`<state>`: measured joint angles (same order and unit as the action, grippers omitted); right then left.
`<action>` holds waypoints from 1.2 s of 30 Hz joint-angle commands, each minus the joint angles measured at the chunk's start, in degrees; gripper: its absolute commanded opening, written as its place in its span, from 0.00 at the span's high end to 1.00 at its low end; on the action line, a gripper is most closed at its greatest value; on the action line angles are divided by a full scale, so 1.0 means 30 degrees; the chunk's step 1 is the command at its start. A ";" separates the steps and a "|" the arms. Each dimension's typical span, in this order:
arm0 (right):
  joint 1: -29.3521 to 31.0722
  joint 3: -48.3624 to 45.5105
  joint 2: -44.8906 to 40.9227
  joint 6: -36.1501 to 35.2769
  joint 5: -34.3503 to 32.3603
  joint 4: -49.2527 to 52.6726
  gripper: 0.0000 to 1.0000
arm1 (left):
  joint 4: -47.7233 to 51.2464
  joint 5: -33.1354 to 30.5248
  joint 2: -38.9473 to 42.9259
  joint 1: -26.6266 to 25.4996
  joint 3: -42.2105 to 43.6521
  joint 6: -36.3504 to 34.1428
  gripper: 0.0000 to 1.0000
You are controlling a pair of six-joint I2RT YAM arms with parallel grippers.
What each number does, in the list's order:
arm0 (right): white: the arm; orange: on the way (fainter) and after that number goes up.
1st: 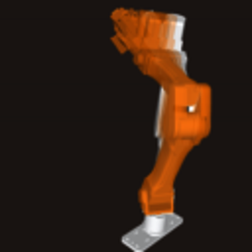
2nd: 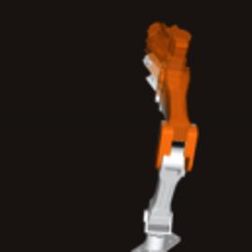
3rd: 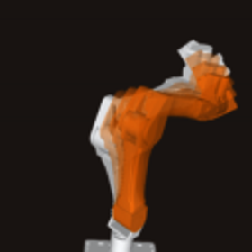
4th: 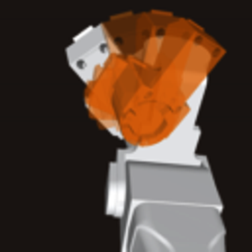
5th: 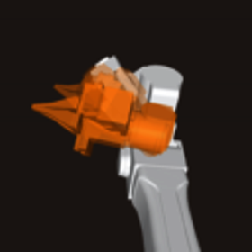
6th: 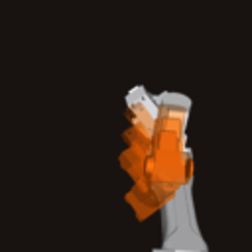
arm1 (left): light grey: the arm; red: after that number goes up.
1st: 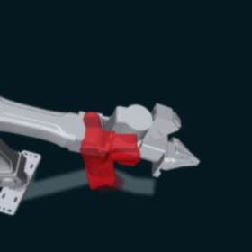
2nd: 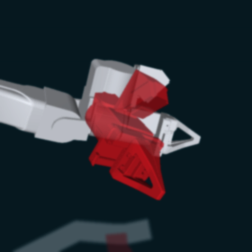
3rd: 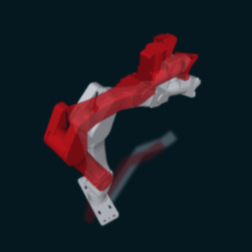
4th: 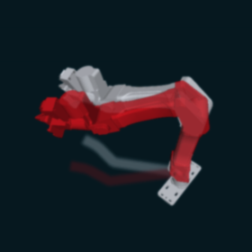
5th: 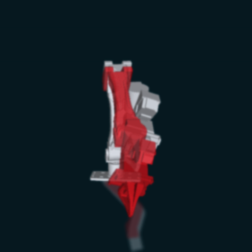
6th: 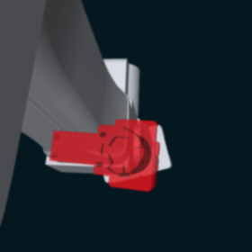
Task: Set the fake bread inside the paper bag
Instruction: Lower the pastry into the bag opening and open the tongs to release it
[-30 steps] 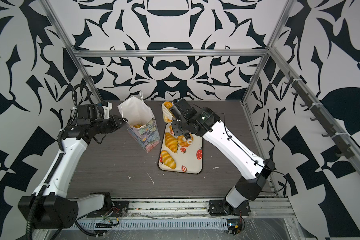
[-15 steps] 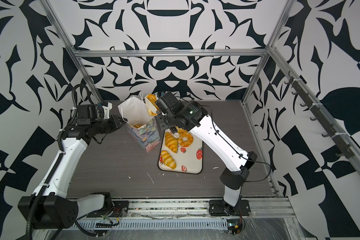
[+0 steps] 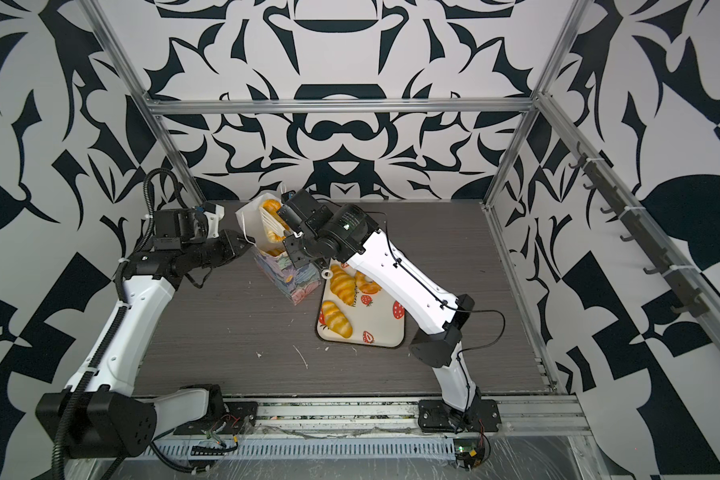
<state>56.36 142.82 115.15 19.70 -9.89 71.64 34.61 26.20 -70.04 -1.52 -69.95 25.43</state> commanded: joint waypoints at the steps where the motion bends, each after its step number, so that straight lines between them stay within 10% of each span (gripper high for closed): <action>1: 0.0140 0.0626 -0.0564 -0.0017 0.0250 -0.0700 0.59 | 0.0366 0.0174 0.0390 -0.0050 -0.0065 -0.0272 0.76; 36: 0.0220 -0.1949 -0.0562 -0.0111 -0.0202 -0.1290 0.55 | 0.0532 0.0173 0.0290 -0.0050 -0.0321 -0.0268 0.76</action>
<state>56.73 136.33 115.46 19.68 -9.23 70.87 35.03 26.17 -69.49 -1.52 -69.95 25.19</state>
